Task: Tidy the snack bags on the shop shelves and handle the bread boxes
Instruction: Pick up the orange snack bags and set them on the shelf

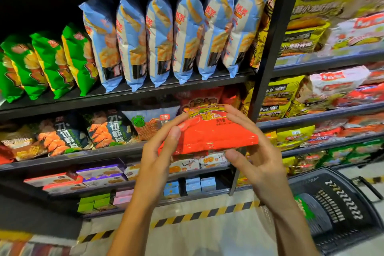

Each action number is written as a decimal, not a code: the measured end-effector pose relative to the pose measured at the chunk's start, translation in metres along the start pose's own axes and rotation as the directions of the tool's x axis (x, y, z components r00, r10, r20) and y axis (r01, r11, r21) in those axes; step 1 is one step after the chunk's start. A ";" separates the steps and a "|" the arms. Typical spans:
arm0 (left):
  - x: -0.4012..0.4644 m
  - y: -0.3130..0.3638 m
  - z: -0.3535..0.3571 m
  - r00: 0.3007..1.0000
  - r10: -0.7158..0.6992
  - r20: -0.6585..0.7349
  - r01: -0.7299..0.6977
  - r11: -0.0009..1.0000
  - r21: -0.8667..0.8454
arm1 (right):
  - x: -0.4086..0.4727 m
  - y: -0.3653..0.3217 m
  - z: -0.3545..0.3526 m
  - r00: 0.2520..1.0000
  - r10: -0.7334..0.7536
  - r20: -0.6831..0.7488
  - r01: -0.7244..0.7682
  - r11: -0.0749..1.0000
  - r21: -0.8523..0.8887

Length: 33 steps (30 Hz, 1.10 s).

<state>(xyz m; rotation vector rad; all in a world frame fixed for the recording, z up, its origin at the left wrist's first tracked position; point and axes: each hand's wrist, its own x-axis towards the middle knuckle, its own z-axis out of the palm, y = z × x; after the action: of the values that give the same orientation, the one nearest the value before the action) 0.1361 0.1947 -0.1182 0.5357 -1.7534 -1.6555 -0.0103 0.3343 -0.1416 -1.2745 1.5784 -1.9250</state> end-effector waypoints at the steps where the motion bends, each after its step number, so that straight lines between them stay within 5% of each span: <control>1: -0.001 0.001 0.001 1.000 -0.017 0.014 0.017 1.000 -0.008 | -0.001 0.003 -0.001 1.000 0.001 -0.013 -0.002 0.999 -0.034; 9: -0.012 -0.016 0.014 0.961 -0.088 0.263 0.047 0.986 0.159 | -0.009 0.023 -0.005 0.939 0.129 -0.319 -0.114 0.991 0.065; 14: -0.017 -0.022 0.022 0.958 -0.117 0.262 0.079 0.985 0.151 | -0.012 0.028 -0.004 0.880 0.182 -0.439 -0.137 0.982 0.133; 24: -0.013 -0.016 0.032 0.989 -0.148 -0.023 0.149 0.988 0.048 | -0.014 0.026 0.007 0.875 0.241 -0.421 -0.191 0.969 0.158; 33: -0.018 -0.025 0.021 1.000 0.007 -0.019 -0.005 0.993 0.118 | -0.018 0.030 0.006 0.908 0.255 -0.333 -0.208 0.963 0.170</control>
<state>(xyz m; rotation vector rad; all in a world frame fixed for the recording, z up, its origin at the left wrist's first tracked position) 0.1307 0.2188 -0.1452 0.5979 -1.8449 -1.5439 -0.0033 0.3344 -0.1765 -0.6762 1.6445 -2.1421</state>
